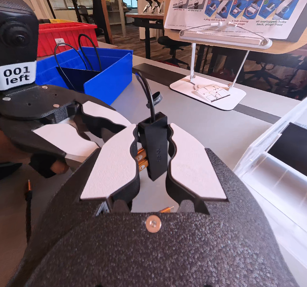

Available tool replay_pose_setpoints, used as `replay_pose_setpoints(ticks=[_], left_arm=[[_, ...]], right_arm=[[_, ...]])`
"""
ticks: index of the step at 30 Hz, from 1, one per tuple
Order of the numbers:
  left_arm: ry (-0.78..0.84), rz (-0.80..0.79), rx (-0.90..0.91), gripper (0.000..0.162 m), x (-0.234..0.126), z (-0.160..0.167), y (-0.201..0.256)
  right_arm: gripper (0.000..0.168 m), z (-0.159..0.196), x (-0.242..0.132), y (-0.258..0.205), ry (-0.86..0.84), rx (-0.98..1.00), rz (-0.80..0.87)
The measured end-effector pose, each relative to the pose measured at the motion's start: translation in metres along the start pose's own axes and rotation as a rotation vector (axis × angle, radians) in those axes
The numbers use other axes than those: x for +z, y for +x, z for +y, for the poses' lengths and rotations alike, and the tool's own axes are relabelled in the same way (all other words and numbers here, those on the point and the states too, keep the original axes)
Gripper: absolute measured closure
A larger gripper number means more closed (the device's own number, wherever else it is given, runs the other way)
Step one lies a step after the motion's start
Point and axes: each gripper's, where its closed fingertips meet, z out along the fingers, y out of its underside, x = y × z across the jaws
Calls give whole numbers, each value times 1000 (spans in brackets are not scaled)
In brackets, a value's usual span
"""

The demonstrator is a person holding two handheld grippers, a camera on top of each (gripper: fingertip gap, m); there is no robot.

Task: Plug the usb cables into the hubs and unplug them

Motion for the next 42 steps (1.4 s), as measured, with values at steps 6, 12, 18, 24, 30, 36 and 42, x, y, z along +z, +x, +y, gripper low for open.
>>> replay_pose_setpoints(ticks=[6,12,18,24,30,36,42], left_arm=[[-72,-45,152,144,0,14,-1],[-68,4,117,128,-3,13,7],[-118,93,3,92,0,23,20],[-98,39,-6,106,5,19,13],[-142,1,46,134,4,30,2],[-197,-23,103,150,-3,38,-8],[-174,55,96,151,-14,33,-7]], right_arm=[[132,-1,-1,-4,-3,-7,-24],[132,-2,-1,-8,17,32,-76],[132,1,1,-6,14,40,-78],[132,-2,1,-11,25,11,-77],[132,-3,-1,-8,26,18,-75],[135,0,0,-9,4,81,-161],[123,4,-9,-24,-15,-48,-372]])
